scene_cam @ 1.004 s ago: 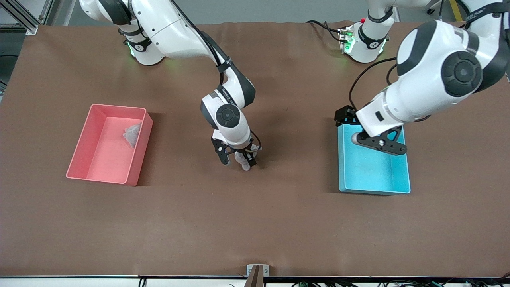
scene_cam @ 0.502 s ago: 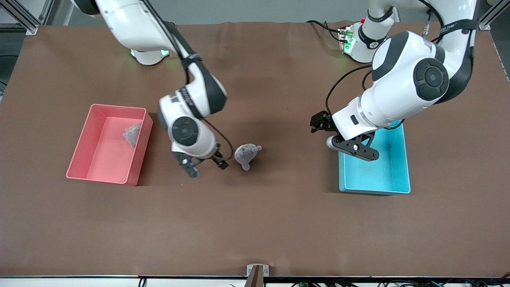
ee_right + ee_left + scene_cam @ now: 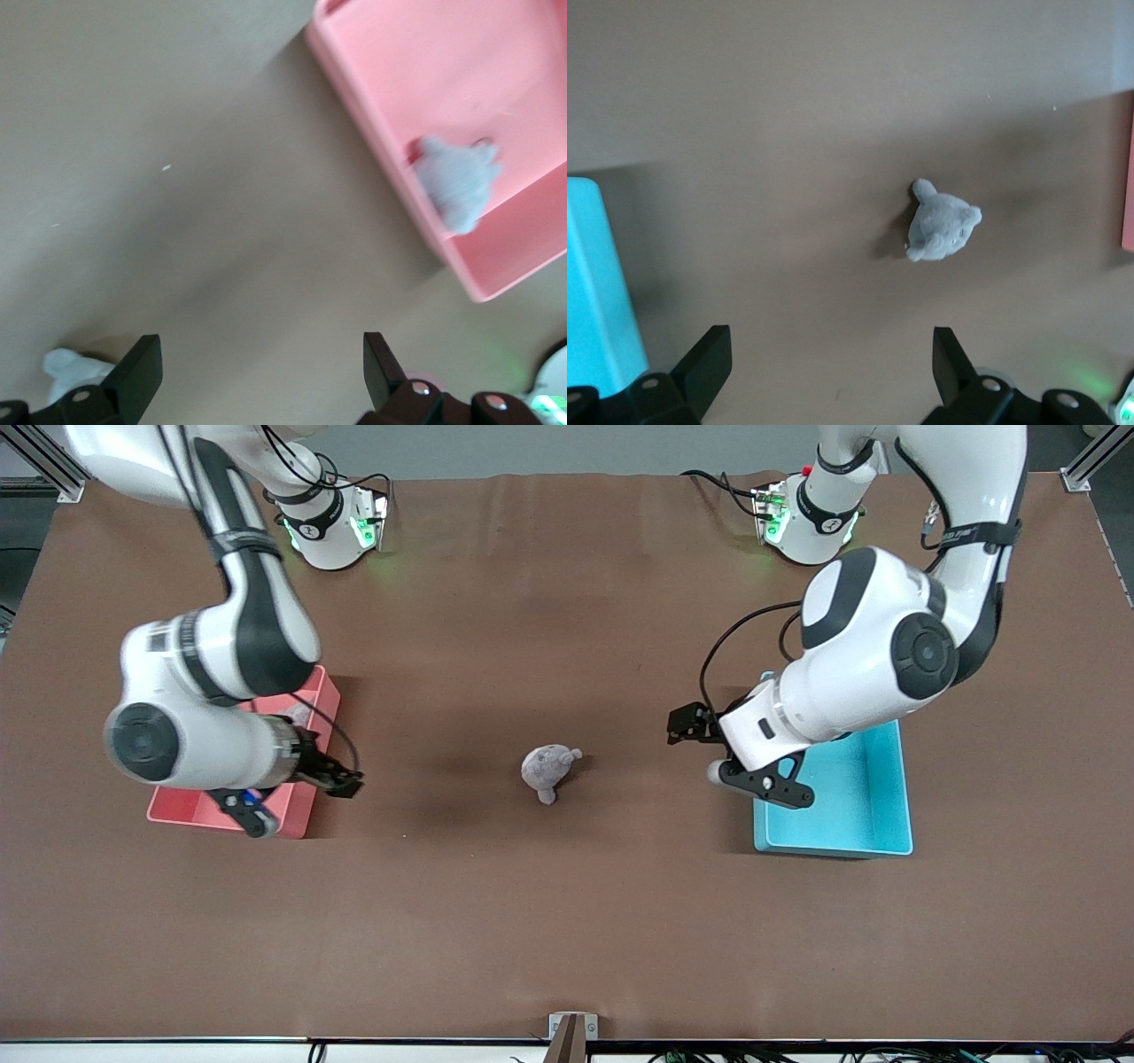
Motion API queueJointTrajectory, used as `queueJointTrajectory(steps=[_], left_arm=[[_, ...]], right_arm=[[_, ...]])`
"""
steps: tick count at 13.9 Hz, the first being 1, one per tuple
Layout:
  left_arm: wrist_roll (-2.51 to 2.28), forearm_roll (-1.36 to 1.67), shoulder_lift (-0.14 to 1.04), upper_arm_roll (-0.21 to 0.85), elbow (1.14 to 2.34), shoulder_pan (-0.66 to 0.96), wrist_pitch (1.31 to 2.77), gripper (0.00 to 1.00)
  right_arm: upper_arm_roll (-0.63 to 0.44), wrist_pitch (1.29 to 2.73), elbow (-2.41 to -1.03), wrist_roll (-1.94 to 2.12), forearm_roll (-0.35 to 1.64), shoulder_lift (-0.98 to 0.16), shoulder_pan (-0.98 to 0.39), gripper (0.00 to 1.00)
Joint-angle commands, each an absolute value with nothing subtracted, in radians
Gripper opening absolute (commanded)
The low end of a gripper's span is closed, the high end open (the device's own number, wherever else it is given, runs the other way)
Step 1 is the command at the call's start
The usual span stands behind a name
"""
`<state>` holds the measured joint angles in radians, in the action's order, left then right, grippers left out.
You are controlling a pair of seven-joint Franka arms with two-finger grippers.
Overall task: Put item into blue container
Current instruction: 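Return the right gripper to the pink box while the left gripper reaches the plush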
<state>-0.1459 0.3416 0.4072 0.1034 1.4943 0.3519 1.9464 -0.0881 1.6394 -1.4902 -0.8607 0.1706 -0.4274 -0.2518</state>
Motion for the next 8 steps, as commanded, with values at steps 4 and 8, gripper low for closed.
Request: queueJointTrajectory(steps=[4, 8], left_arm=[[-0.486, 0.335, 0.535, 0.094, 1.482, 0.531, 2.167, 1.0], [-0.626, 0.235, 0.621, 0.094, 1.482, 0.629, 2.308, 1.0]], right_arm=[[-0.066, 1.604, -1.622, -0.736, 0.179, -0.348, -0.048, 0.99], [-0.069, 1.891, -2.01, -0.738, 0.179, -0.165, -0.022, 0.98]])
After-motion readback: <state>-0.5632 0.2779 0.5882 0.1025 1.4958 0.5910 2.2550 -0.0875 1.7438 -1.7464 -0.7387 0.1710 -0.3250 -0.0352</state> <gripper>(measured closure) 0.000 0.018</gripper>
